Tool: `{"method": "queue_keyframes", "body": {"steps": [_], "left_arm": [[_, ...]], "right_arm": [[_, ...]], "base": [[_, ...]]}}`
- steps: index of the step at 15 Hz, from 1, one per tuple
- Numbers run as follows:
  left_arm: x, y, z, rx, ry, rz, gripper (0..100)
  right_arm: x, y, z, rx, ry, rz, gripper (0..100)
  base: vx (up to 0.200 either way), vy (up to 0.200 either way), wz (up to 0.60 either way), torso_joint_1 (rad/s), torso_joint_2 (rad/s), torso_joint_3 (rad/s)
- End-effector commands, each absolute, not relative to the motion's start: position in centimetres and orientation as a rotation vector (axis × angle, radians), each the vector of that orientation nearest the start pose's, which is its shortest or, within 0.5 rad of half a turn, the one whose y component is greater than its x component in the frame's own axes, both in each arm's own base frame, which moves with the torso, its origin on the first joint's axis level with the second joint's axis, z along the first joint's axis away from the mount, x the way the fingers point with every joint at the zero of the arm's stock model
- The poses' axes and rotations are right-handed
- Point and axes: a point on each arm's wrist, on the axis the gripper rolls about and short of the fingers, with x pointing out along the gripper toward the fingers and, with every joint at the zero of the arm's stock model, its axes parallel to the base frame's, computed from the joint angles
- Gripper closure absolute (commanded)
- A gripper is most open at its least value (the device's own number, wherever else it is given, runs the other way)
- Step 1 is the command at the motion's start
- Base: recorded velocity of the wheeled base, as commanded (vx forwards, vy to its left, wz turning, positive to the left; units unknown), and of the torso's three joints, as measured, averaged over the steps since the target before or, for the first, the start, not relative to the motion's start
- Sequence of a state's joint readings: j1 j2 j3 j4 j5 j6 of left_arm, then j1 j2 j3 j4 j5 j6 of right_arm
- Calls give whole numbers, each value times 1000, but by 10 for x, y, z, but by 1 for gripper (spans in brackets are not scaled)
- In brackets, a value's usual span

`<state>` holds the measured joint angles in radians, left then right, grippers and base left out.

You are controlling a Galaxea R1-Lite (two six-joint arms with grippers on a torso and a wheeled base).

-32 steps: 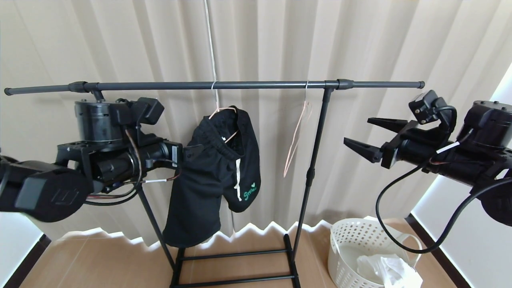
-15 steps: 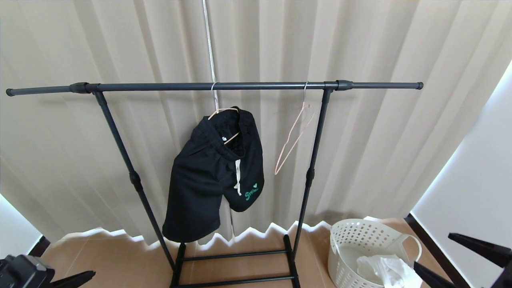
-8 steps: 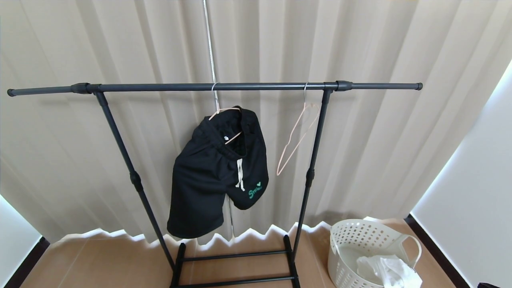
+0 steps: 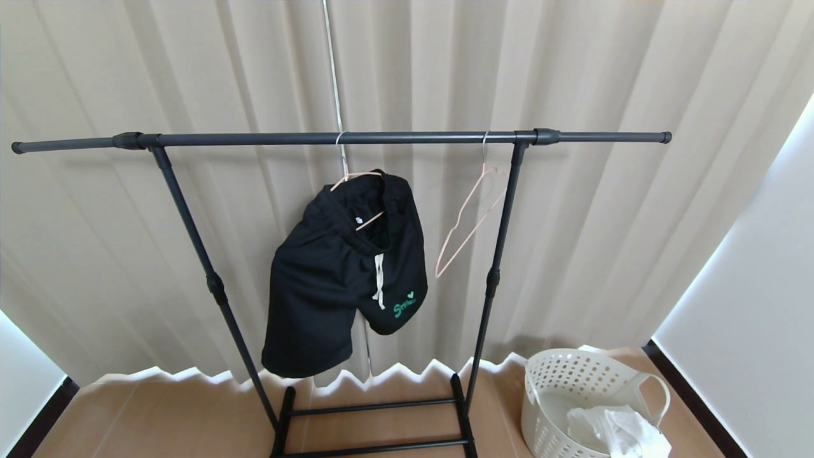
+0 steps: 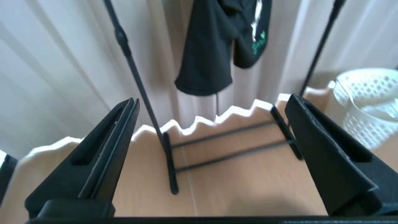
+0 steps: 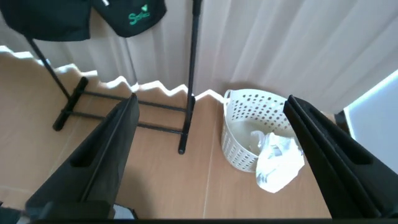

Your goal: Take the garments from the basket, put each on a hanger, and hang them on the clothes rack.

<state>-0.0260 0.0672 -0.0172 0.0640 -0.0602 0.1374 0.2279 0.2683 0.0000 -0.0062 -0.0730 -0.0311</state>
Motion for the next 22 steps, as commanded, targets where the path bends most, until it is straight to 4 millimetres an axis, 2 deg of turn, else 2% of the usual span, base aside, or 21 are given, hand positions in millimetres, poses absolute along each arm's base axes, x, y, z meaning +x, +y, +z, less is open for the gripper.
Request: {"method": "queue_keyframes", "body": {"steps": [1, 4, 7, 11, 15, 22], "left_arm": [[-24, -1, 74, 132, 43, -66, 0], [-24, -1, 74, 132, 43, -66, 0], [-24, -1, 74, 134, 43, -66, 0], [-24, -1, 74, 127, 44, -64, 0], [-24, -1, 74, 127, 44, -64, 0], [-24, -1, 74, 101, 42, -70, 0]], "right_arm": [[-7, -3, 79, -59, 188, 121, 0], [-15, -4, 78, -37, 91, 35, 0], [-15, -4, 78, 21, 86, 2, 0], [-16, -4, 78, 16, 79, -68, 0], [-22, -2, 76, 20, 6, -63, 0], [-22, -1, 76, 20, 6, -28, 0]], "base": [[0, 0, 0, 0, 0, 0], [0, 0, 0, 0, 0, 0], [0, 0, 0, 0, 0, 0], [0, 0, 0, 0, 0, 0], [0, 0, 0, 0, 0, 0], [0, 0, 0, 0, 0, 0]]}}
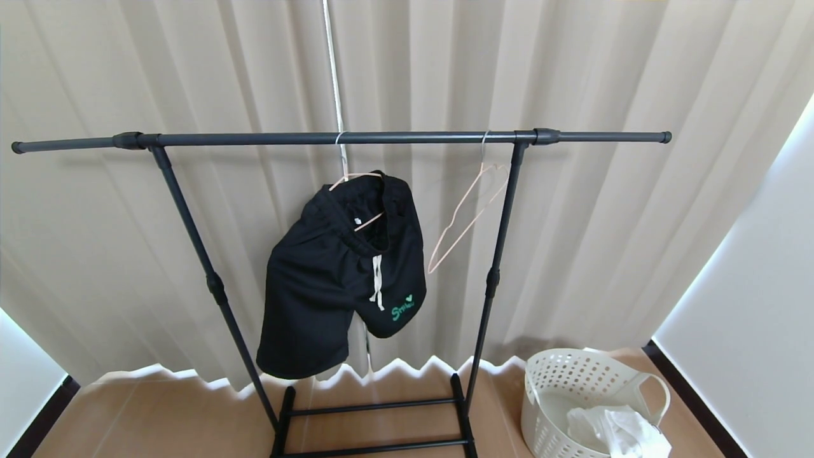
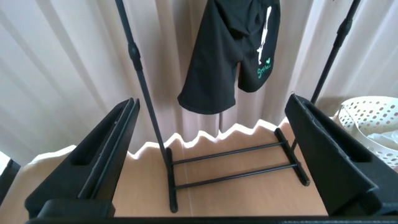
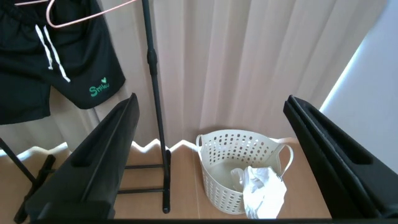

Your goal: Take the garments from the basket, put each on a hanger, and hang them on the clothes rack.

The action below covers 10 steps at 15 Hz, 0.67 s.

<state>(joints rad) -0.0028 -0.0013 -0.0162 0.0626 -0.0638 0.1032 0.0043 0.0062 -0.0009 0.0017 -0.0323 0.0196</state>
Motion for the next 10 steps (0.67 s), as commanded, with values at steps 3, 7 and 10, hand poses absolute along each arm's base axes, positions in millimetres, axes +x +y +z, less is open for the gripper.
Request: {"method": "queue_keyframes", "body": {"steps": [3, 7, 10], "left_arm": [[-25, -2, 74, 87, 40, -103, 0], [-24, -2, 74, 87, 40, -105, 0], [-25, -2, 75, 87, 38, -105, 0]], "right_arm": [[-22, -1, 76, 27, 6, -29, 0], [-22, -1, 76, 32, 6, -29, 0], [-23, -1, 76, 32, 4, -29, 0]], "base": [[0, 0, 0, -106, 274, 165], [0, 0, 0, -145, 377, 221], [0, 0, 0, -177, 463, 277]]}}
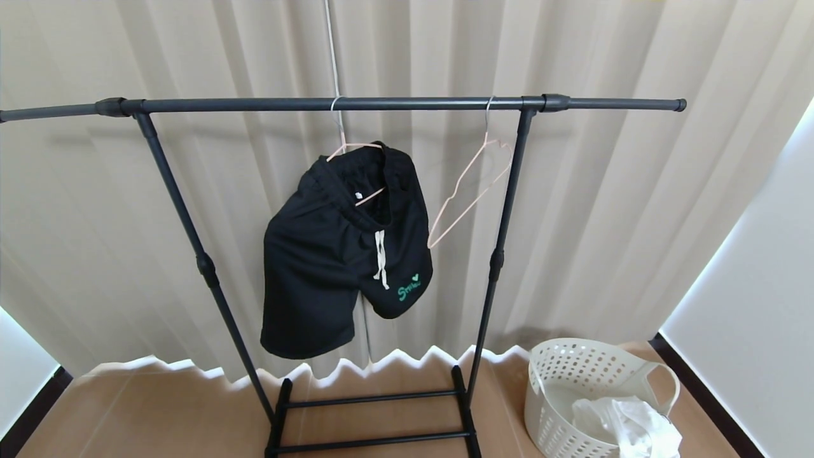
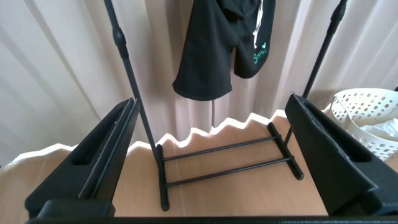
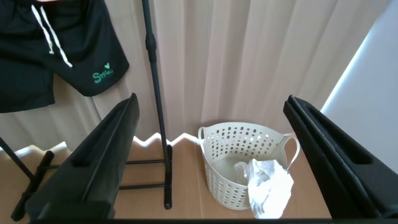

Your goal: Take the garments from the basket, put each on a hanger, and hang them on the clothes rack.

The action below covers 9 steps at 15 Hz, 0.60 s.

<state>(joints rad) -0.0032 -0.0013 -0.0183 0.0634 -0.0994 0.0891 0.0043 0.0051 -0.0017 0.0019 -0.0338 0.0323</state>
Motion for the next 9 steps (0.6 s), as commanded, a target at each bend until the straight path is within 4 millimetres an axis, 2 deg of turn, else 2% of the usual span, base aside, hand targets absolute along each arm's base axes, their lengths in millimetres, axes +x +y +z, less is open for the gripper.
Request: {"method": "queue_keyframes", "body": {"steps": [1, 9], "left_arm": [[-25, -2, 75, 87, 38, -105, 0], [-24, -2, 74, 87, 41, -105, 0]], "right_arm": [[-23, -1, 76, 32, 4, -29, 0], [-23, -1, 76, 32, 4, -29, 0]], "base": [[0, 0, 0, -203, 530, 330], [0, 0, 0, -182, 535, 352]]}}
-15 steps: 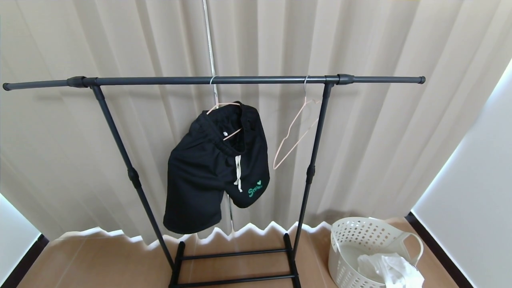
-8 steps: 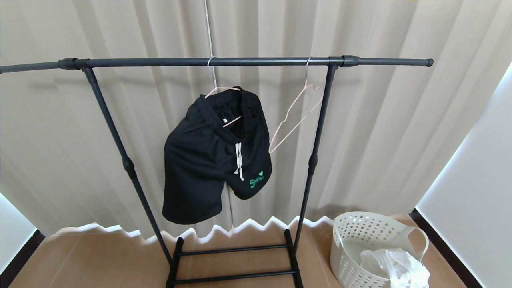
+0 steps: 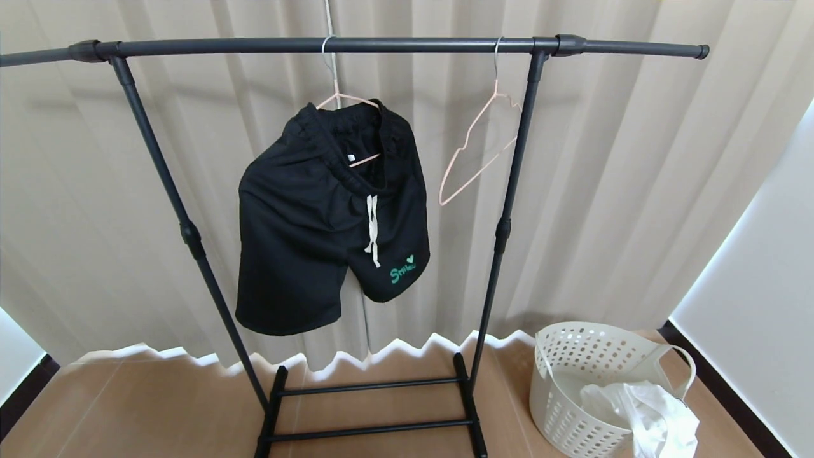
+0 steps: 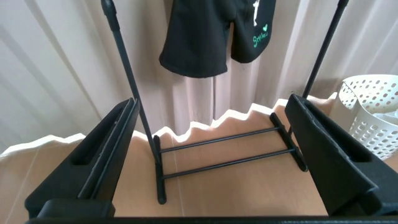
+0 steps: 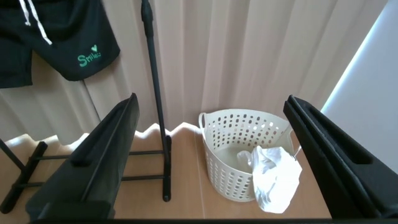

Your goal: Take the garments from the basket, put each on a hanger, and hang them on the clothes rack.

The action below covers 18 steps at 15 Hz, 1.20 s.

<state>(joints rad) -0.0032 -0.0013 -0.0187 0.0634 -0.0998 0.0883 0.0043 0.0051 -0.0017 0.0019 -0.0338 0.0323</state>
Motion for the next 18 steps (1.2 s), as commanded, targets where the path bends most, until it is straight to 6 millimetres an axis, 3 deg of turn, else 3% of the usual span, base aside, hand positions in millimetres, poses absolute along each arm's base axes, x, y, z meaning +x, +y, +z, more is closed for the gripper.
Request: {"method": "queue_keyframes", "body": {"steps": [1, 14, 18], "left_arm": [[-24, -2, 74, 87, 40, -105, 0], [-25, -2, 75, 85, 38, -105, 0], [-25, -2, 74, 85, 40, -105, 0]], "right_arm": [[-23, -1, 76, 32, 4, -29, 0], [-23, -1, 76, 32, 4, -29, 0], [-23, -1, 76, 32, 4, -29, 0]], "base": [[0, 0, 0, -149, 510, 349], [0, 0, 0, -77, 464, 387], [0, 0, 0, 1, 137, 135]]}}
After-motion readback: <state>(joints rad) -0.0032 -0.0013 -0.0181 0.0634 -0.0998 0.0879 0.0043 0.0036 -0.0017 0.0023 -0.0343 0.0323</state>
